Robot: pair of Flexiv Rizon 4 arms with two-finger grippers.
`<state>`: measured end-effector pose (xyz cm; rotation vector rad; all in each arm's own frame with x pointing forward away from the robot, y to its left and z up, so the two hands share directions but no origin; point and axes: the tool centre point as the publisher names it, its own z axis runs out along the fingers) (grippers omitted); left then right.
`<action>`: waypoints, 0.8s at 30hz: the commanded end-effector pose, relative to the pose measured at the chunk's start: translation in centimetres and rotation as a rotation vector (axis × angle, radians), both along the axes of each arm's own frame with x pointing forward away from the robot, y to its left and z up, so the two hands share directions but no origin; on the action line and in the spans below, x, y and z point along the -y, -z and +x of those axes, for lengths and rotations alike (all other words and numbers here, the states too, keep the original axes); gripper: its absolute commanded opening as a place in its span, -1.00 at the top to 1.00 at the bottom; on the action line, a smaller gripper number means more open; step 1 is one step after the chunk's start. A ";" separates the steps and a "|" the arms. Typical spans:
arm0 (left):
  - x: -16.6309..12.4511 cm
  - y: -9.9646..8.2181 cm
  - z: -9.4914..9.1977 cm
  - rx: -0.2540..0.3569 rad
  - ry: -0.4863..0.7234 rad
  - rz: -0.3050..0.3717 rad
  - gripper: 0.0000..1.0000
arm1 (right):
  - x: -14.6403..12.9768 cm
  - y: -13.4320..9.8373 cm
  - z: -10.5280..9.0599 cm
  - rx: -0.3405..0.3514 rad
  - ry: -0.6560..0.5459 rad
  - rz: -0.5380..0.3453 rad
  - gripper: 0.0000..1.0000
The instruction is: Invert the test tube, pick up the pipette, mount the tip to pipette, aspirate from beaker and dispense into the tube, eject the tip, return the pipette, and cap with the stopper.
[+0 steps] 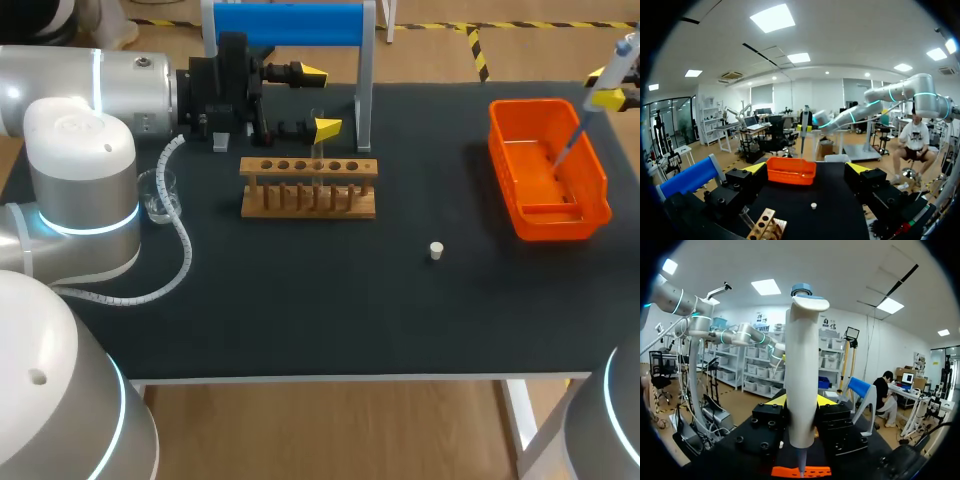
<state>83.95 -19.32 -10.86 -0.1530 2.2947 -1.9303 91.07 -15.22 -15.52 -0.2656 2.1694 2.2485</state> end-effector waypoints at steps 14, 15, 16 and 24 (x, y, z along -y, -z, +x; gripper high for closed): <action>0.0 0.1 0.0 0.002 -0.002 -0.003 -1.00 | 0.7 3.5 1.5 -0.032 -0.076 -0.045 1.00; 0.0 0.1 0.0 0.002 -0.002 -0.003 -1.00 | 0.7 3.5 1.5 -0.033 -0.076 -0.046 1.00; 0.0 0.1 0.0 0.002 -0.002 -0.003 -1.00 | 0.8 3.6 1.5 -0.034 -0.076 -0.046 1.00; 0.0 0.1 0.0 0.002 -0.002 -0.003 -1.00 | 0.8 3.8 1.5 -0.035 -0.069 -0.053 1.00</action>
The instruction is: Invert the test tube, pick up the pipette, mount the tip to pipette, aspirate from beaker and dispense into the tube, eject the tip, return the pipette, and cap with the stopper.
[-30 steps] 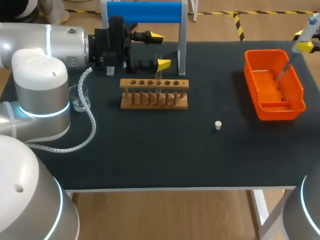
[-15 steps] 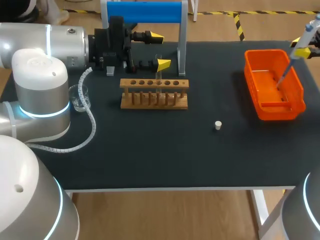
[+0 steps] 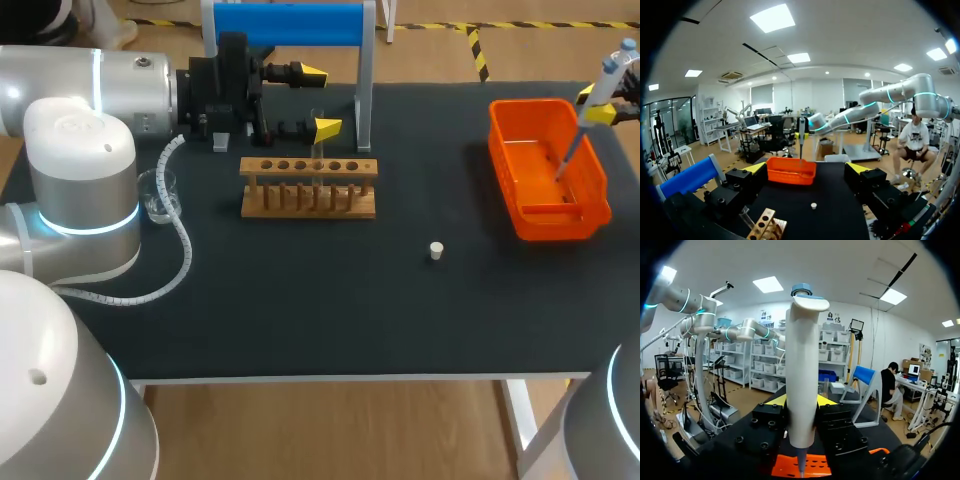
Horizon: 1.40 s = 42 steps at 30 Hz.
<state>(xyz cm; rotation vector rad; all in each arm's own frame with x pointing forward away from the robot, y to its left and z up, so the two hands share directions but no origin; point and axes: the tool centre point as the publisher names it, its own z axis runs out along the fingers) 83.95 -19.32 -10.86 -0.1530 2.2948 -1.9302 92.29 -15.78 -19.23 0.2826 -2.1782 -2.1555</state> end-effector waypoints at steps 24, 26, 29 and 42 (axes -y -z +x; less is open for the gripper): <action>0.0 0.1 0.0 0.002 -0.002 -0.003 -1.00 | 0.2 0.1 0.3 0.000 -0.012 -0.001 1.00; 0.0 0.1 0.0 0.002 -0.002 -0.003 -1.00 | 0.2 0.1 0.3 0.000 -0.012 -0.001 1.00; 0.0 0.1 0.0 0.002 -0.002 -0.003 -1.00 | 0.2 0.1 0.3 0.000 -0.012 -0.001 1.00; 8.4 -1.8 2.2 -0.027 -0.014 0.029 -1.00 | 0.2 0.1 0.3 0.000 -0.012 -0.001 1.00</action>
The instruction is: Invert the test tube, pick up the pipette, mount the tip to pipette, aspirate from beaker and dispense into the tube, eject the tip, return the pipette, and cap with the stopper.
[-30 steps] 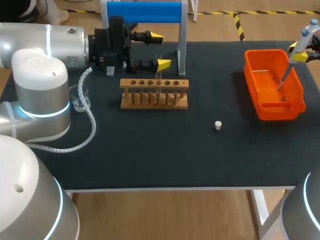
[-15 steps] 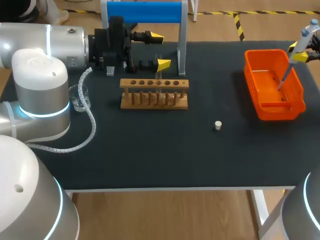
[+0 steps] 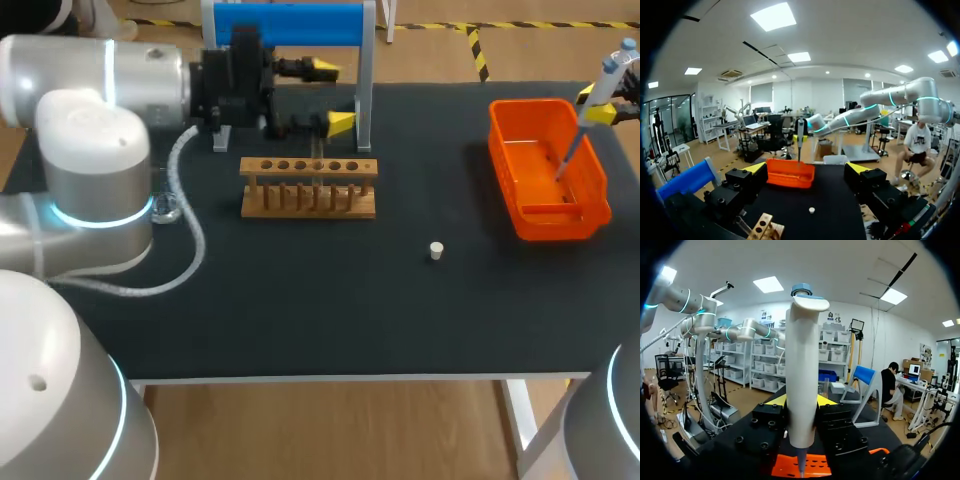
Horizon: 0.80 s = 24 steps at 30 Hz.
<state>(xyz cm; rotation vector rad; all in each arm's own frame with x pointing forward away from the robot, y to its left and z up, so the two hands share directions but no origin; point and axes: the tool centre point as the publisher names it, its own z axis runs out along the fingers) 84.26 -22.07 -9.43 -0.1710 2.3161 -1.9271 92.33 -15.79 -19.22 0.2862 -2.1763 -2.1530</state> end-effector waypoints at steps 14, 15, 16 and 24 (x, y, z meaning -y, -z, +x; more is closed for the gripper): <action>16.3 -1.9 5.5 -0.015 -0.057 0.035 -1.00 | 0.2 0.1 0.2 0.000 -0.008 0.000 1.00; 17.1 -2.1 5.7 -0.005 -0.052 0.033 -1.00 | 0.2 0.1 0.2 0.000 -0.008 0.000 1.00; 17.8 -2.3 5.9 -0.002 -0.045 0.032 -1.00 | 0.2 0.1 0.2 0.000 -0.008 0.000 1.00; 22.1 -2.2 6.2 -0.031 -0.023 0.008 -1.00 | 0.2 0.1 0.2 0.000 -0.008 0.000 1.00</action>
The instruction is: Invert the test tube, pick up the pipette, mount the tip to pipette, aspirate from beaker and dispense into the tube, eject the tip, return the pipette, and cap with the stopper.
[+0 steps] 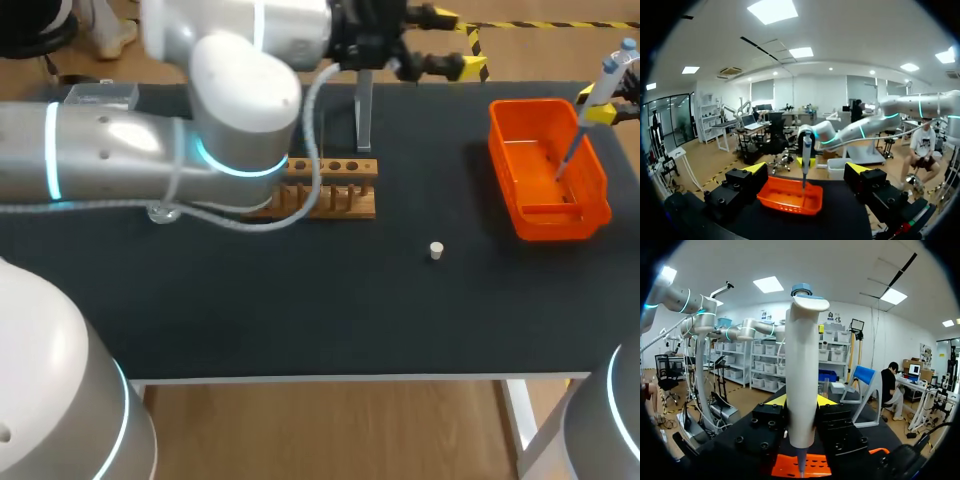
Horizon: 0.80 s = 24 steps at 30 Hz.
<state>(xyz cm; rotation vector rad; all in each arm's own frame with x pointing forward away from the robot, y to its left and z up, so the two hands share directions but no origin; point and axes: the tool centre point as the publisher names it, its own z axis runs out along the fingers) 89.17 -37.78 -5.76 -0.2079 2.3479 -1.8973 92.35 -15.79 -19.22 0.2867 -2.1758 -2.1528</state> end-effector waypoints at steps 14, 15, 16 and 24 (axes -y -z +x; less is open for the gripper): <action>6.3 1.4 1.3 -0.007 -0.009 -0.018 1.00 | 0.2 0.1 0.2 0.000 -0.007 0.000 1.00; 6.3 1.4 1.3 -0.007 -0.009 -0.018 1.00 | 0.2 0.1 0.2 0.000 -0.007 0.000 1.00; 6.3 1.4 1.3 -0.007 -0.009 -0.018 1.00 | 0.2 0.1 0.2 0.000 -0.007 0.000 1.00; 6.3 1.4 1.3 -0.007 -0.009 -0.018 1.00 | 0.2 0.1 0.2 0.000 -0.007 0.000 1.00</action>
